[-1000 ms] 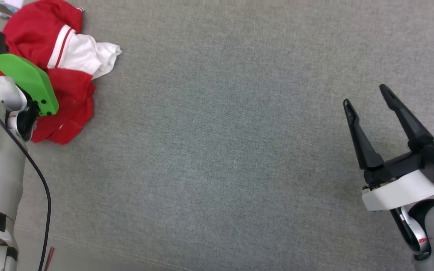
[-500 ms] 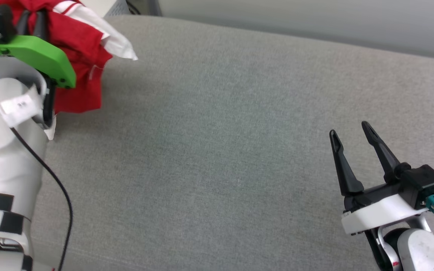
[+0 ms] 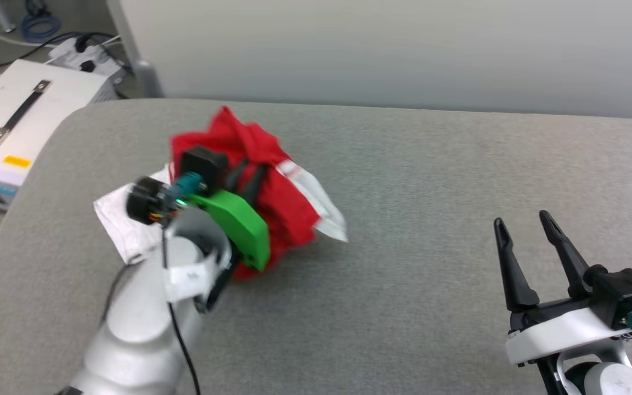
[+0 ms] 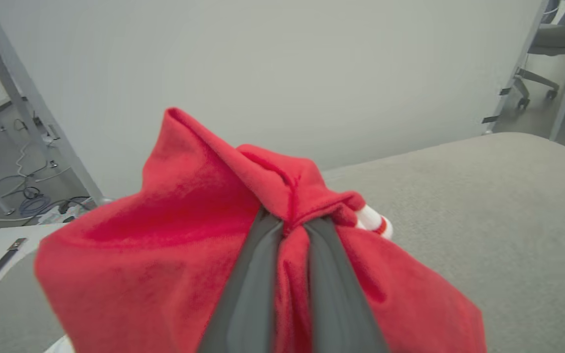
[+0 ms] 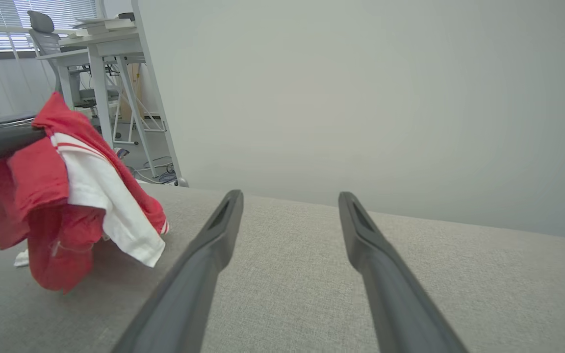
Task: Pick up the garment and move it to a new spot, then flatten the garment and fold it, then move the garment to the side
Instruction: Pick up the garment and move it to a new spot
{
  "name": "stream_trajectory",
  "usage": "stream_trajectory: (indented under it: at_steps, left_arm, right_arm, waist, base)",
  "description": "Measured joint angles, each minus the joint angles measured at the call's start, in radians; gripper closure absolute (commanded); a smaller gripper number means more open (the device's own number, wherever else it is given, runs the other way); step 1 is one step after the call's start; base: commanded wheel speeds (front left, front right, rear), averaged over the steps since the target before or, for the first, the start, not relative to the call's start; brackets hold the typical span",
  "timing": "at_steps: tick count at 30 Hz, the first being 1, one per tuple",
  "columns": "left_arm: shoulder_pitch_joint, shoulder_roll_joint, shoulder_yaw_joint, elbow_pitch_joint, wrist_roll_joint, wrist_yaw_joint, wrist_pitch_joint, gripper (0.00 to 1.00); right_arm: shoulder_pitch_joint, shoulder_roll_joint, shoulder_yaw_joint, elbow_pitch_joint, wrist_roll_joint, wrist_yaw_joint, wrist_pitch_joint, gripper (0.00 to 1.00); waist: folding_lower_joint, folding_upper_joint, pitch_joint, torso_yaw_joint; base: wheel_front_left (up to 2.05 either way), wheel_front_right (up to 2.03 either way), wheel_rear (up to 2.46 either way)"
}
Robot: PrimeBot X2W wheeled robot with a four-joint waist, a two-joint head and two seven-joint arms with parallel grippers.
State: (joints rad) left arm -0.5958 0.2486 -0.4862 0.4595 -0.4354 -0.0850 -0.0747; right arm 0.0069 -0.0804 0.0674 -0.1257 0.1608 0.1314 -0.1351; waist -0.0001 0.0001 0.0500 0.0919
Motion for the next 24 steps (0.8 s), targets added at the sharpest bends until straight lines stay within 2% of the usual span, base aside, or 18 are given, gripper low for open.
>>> stream_trajectory:
  at_steps: [8,14,20,21,22,23,24]
  left_arm:
    - [0.088,-0.088,-0.156,-0.104,-0.038,-0.026,0.095,1.00]
    - [0.149,-0.151,-0.281,-0.070,-0.049,-0.034,0.120,1.00]
    - [0.169,-0.163,-0.319,-0.003,-0.050,-0.034,0.124,1.00]
    - [0.170,-0.164,-0.318,0.005,-0.051,-0.034,0.118,0.97]
    - [0.172,-0.165,-0.315,0.009,-0.052,-0.032,0.106,0.60]
    - [0.172,-0.167,-0.313,0.009,-0.053,-0.029,0.090,0.00]
    - [0.173,-0.168,-0.310,0.005,-0.053,-0.022,0.069,0.00]
  right_arm:
    - [0.006,0.004,-0.001,-0.022,-0.001,0.000,0.012,0.00]
    - [0.000,0.000,-0.002,-0.031,0.001,0.000,0.016,0.00]
    - [-0.009,-0.006,-0.014,-0.030,0.002,0.000,0.016,0.00]
    - [-0.009,-0.006,-0.016,-0.029,0.002,0.000,0.015,0.00]
    - [-0.009,-0.006,-0.017,-0.029,0.002,0.000,0.015,0.00]
    - [-0.009,-0.006,-0.020,-0.028,0.002,0.000,0.015,0.00]
    - [-0.009,-0.006,-0.022,-0.028,0.002,0.000,0.015,0.00]
  waist:
    - [0.0000,0.0000,0.009,-0.111]
    - [0.0000,0.0000,0.053,-0.169]
    - [0.0000,0.0000,0.107,-0.190]
    - [0.0000,0.0000,0.113,-0.190]
    - [0.0001,0.0000,0.116,-0.189]
    - [0.0000,0.0000,0.117,-0.186]
    - [0.0000,0.0000,0.117,-0.182]
  base:
    - [0.00,0.00,0.00]
    - [0.00,0.00,0.00]
    - [0.00,0.00,0.00]
    - [0.00,0.00,0.00]
    - [0.00,0.00,0.00]
    - [0.00,0.00,0.00]
    - [0.00,0.00,0.00]
